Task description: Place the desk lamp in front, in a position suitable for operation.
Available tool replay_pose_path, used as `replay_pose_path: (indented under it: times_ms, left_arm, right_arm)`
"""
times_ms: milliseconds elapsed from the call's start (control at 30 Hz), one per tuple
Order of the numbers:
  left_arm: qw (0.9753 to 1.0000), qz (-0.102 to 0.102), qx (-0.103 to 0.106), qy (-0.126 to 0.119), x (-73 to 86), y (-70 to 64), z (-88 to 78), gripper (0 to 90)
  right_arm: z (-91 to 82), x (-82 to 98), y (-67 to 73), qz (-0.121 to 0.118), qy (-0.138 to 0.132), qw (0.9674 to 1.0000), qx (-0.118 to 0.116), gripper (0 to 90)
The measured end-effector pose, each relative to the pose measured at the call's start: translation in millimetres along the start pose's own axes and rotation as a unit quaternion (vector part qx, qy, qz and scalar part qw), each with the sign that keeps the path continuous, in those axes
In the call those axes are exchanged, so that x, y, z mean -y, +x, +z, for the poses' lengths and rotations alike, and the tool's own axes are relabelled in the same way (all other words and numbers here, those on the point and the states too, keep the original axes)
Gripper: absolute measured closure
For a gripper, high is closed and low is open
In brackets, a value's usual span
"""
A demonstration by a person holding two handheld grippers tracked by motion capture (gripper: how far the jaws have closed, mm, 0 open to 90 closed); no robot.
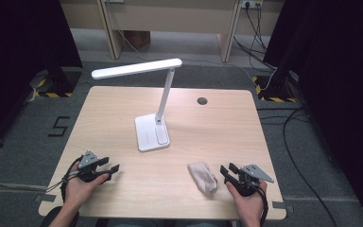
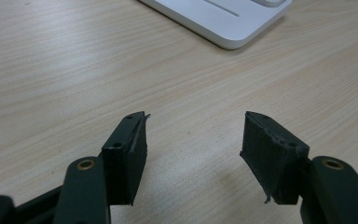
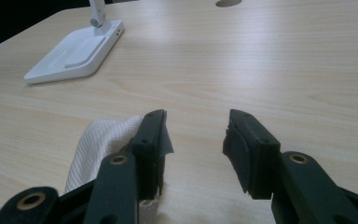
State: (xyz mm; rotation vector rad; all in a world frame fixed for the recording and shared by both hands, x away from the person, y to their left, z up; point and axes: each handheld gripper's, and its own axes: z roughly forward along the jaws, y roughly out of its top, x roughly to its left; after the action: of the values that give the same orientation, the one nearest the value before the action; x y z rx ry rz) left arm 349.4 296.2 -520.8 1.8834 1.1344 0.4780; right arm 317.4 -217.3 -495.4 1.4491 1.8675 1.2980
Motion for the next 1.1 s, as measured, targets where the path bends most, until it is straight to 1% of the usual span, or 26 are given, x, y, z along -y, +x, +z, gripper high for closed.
replay_pose_path:
  times_ms: [33,100,167,300,333,367,400,500,567,633,667,700,767,833,900,1000,1033,1100]
  left_arm:
    - [1.0000,0.000,0.000,-0.001,-0.1,-0.1,0.0,39.5]
    - [1.0000,0.000,-0.001,-0.001,-0.1,0.3,-0.2,39.7]
    - [1.0000,-0.004,-0.003,-0.003,-0.1,0.8,-0.5,40.3]
    - [0.9999,-0.009,-0.006,-0.005,0.0,1.4,-0.8,42.5]
    - [0.9999,-0.007,-0.008,-0.005,0.0,1.8,-0.9,43.4]
    - [0.9999,-0.007,-0.010,-0.006,-0.1,2.3,-1.1,44.3]
    - [0.9999,-0.008,-0.011,-0.008,-0.1,2.7,-1.2,45.2]
    - [0.9998,-0.011,-0.015,-0.012,-0.7,3.9,-1.1,50.1]
    - [0.9998,-0.006,-0.015,-0.013,-3.6,4.5,1.5,55.1]
    - [0.9998,0.002,-0.016,-0.011,-7.7,5.2,5.2,58.5]
    - [0.9998,0.005,-0.012,-0.013,-11.1,5.9,7.5,61.0]
    - [0.9998,0.005,-0.010,-0.017,-14.0,6.1,8.9,65.9]
    - [0.9997,0.009,-0.010,-0.020,-19.3,5.8,12.6,70.6]
    - [0.9997,0.012,-0.007,-0.020,-24.8,6.4,17.6,72.6]
    - [0.9997,0.017,-0.009,-0.017,-31.9,7.6,23.5,75.4]
    - [0.9994,0.027,-0.011,-0.015,-47.0,12.5,35.3,79.5]
    - [0.9994,0.028,-0.011,-0.016,-53.0,14.4,39.7,81.1]
    - [0.9993,0.031,-0.015,-0.014,-66.0,18.3,48.8,82.9]
  right_arm:
    - [1.0,0.4,1.1,-0.001,0.000,1.0000,-0.001,57.6]
    - [4.6,1.7,4.9,-0.013,0.007,0.9999,-0.004,57.6]
    - [7.0,2.0,8.5,-0.018,0.010,0.9998,-0.009,57.8]
    - [12.3,-1.0,15.5,-0.037,0.016,0.9990,-0.019,59.4]
    - [14.2,-1.8,17.1,-0.036,0.015,0.9990,-0.020,59.8]
    - [15.7,-3.0,17.9,-0.042,0.016,0.9988,-0.020,60.5]
    - [17.6,-3.9,19.9,-0.043,0.018,0.9987,-0.022,60.9]
    - [22.8,-7.5,25.7,-0.063,0.020,0.9976,-0.022,61.9]
    - [25.0,-11.2,30.6,-0.076,0.024,0.9966,-0.024,63.4]
    - [28.2,-16.3,35.7,-0.084,0.023,0.9958,-0.028,64.7]
    - [29.5,-18.7,37.4,-0.088,0.023,0.9955,-0.029,65.1]
    - [31.9,-22.7,40.6,-0.095,0.022,0.9948,-0.029,65.5]
    - [36.3,-28.6,46.6,-0.102,0.021,0.9940,-0.034,65.7]
    - [41.1,-32.5,52.0,-0.109,0.022,0.9931,-0.037,66.4]
    - [48.1,-36.9,58.6,-0.122,0.024,0.9912,-0.043,67.2]
    - [56.9,-41.7,67.8,-0.129,0.031,0.9897,-0.053,68.5]
    - [59.8,-43.1,70.9,-0.128,0.036,0.9896,-0.055,68.9]
    - [66.0,-46.2,75.9,-0.136,0.042,0.9881,-0.059,69.1]
